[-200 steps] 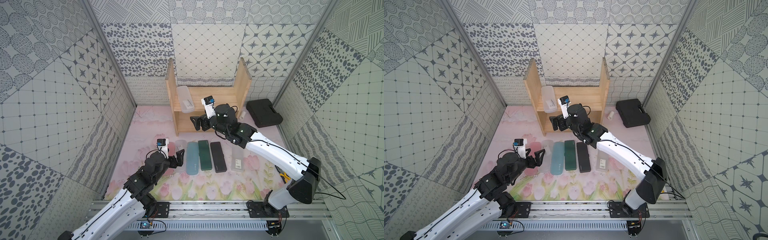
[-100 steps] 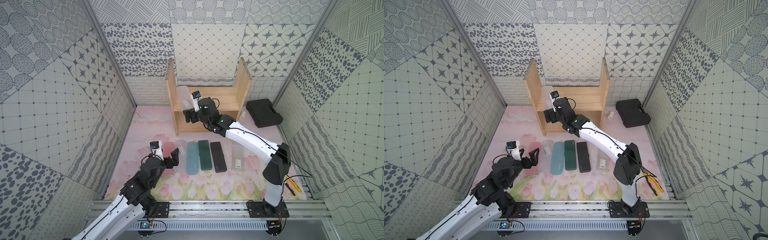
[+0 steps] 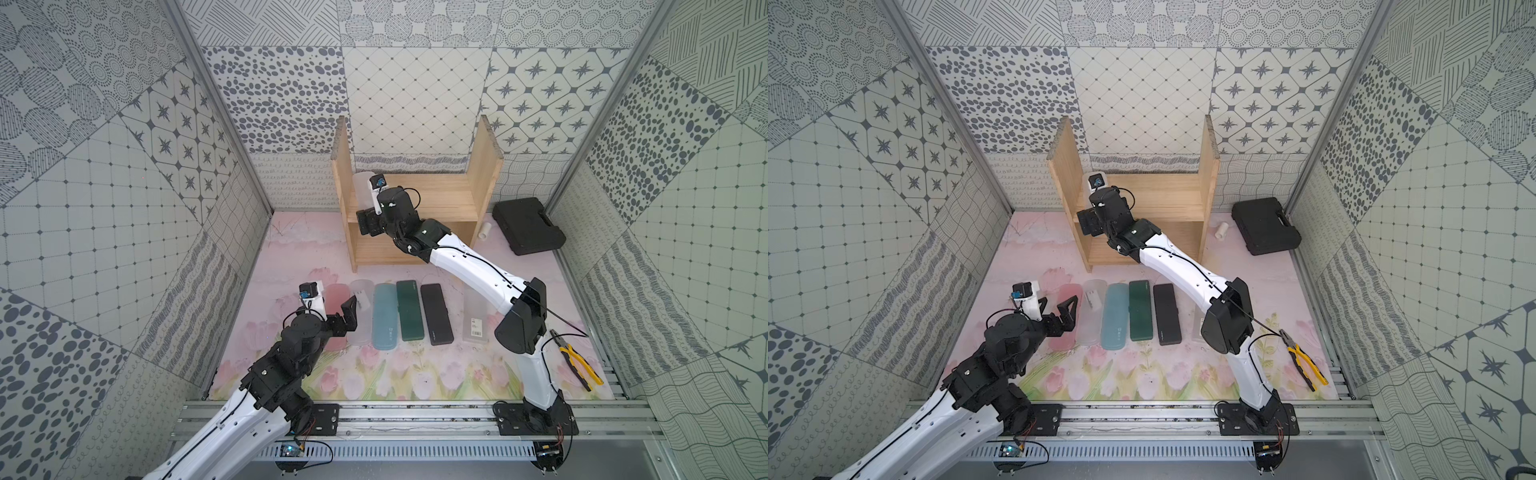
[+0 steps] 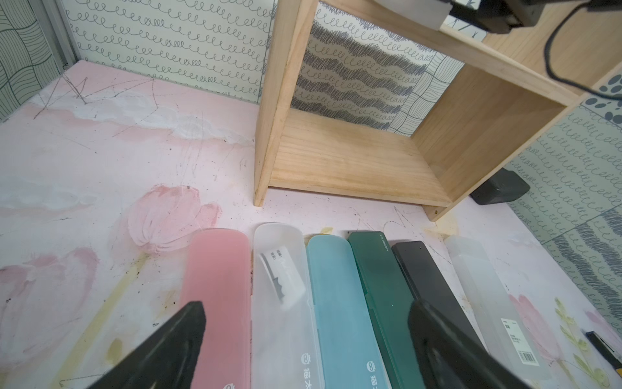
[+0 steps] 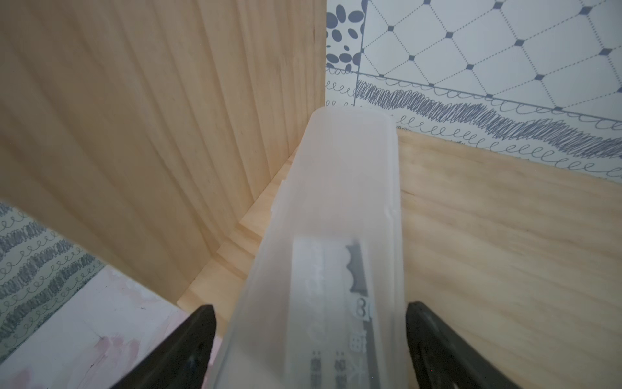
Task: Remove the pencil cases from the shelf
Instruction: Pick up the pencil case from the shelf.
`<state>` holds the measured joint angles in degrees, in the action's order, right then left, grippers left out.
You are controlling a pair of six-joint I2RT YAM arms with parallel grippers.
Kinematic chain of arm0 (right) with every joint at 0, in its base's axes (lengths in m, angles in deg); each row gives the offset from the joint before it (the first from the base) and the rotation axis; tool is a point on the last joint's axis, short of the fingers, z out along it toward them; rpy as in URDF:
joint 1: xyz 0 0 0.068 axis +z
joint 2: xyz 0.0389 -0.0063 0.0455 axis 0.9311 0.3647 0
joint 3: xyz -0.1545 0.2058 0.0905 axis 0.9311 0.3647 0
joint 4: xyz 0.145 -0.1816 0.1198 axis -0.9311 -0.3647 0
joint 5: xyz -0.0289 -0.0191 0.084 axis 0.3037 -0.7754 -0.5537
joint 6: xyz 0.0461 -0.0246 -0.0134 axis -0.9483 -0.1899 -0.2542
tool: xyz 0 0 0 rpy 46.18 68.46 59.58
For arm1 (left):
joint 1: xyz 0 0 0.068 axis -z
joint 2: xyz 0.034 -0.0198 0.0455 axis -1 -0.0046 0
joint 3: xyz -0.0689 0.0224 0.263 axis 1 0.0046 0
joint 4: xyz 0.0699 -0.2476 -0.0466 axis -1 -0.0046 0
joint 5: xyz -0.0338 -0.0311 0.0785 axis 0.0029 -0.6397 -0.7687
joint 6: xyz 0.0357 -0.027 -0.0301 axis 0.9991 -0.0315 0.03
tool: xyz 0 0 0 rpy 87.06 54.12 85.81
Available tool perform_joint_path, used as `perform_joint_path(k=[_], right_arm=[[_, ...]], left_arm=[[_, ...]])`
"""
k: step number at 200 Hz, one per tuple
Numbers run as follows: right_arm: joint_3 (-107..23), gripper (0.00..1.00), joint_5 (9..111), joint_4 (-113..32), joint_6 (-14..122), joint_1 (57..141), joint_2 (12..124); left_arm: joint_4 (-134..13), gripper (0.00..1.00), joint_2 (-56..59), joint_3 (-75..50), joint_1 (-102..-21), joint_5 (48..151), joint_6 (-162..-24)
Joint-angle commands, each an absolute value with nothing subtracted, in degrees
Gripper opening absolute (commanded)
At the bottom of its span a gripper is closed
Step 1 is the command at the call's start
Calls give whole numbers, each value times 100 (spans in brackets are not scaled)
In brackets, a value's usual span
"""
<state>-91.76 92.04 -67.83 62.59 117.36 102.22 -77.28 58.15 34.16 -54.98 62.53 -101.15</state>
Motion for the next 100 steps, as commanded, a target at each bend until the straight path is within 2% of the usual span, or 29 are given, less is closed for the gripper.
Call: perform_joint_path(k=[1, 100], right_arm=[[-9628, 92, 9671, -7090, 6389, 11833, 10454], [-10520, 91, 10114, -7559, 6404, 11869, 11026]], left_arm=[[-7561, 99, 5827, 3414, -5514, 6147, -10081], [-7567, 99, 5851, 3422, -5520, 6156, -10090]])
